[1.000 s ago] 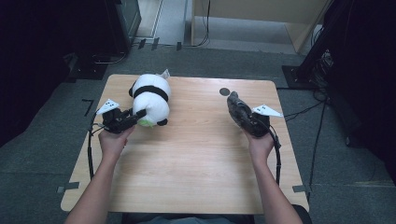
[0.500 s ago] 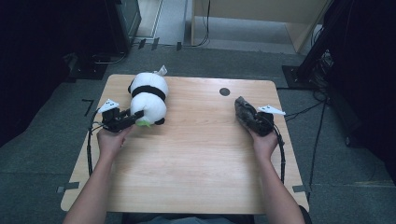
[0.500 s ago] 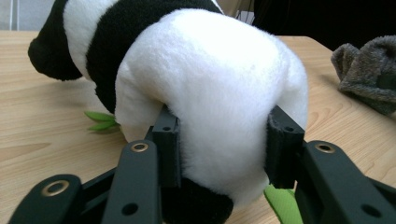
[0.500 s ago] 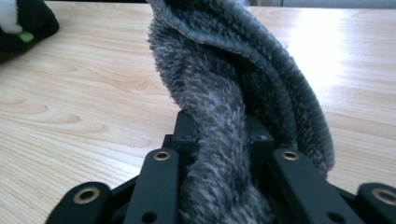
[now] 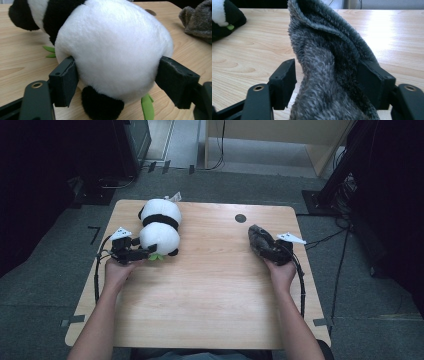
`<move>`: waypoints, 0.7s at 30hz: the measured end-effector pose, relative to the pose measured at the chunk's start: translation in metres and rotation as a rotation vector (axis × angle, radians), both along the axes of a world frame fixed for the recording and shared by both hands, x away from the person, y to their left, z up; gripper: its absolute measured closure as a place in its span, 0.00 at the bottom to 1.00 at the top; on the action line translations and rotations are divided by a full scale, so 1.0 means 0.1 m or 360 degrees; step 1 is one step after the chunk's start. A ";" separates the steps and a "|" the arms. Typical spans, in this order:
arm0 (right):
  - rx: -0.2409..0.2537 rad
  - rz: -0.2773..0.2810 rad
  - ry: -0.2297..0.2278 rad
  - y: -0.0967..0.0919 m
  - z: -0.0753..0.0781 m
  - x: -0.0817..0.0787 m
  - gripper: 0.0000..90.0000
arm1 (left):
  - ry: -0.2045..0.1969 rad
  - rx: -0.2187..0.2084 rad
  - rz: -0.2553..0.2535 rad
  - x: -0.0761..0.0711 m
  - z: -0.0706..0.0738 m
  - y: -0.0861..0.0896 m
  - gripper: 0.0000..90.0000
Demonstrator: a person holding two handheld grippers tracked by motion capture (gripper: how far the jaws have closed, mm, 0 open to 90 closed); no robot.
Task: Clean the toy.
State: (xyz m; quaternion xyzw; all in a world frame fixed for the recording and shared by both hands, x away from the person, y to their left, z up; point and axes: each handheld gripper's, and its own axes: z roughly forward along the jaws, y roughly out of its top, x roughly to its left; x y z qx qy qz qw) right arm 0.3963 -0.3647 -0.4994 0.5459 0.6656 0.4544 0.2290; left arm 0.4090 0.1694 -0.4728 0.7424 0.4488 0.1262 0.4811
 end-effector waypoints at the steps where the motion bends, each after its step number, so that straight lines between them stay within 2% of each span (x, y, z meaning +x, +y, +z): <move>1: -0.0010 -0.0001 -0.0006 0.00 0.01 0.00 0.34 | 0.0006 -0.0007 -0.0005 0.00 -0.01 0.00 0.23; 5: -0.0005 0.0014 0.0014 0.00 0.02 -0.02 0.36 | -0.0059 0.0083 -0.0036 -0.03 -0.01 -0.01 0.21; 6: -0.0006 0.0015 0.0024 -0.01 0.01 -0.03 0.36 | -0.0065 0.0088 -0.0039 -0.03 -0.01 -0.01 0.21; 8: -0.0009 0.0013 0.0039 -0.01 0.00 -0.03 0.36 | -0.0067 0.0076 -0.0041 -0.03 -0.02 -0.02 0.21; 17: -0.0025 0.0002 0.0013 -0.02 0.06 -0.09 0.35 | -0.0034 0.0055 -0.0036 -0.03 -0.02 0.03 0.20; 21: -0.0025 -0.0001 0.0018 -0.03 0.07 -0.11 0.35 | -0.0034 0.0052 -0.0052 -0.06 0.01 0.02 0.00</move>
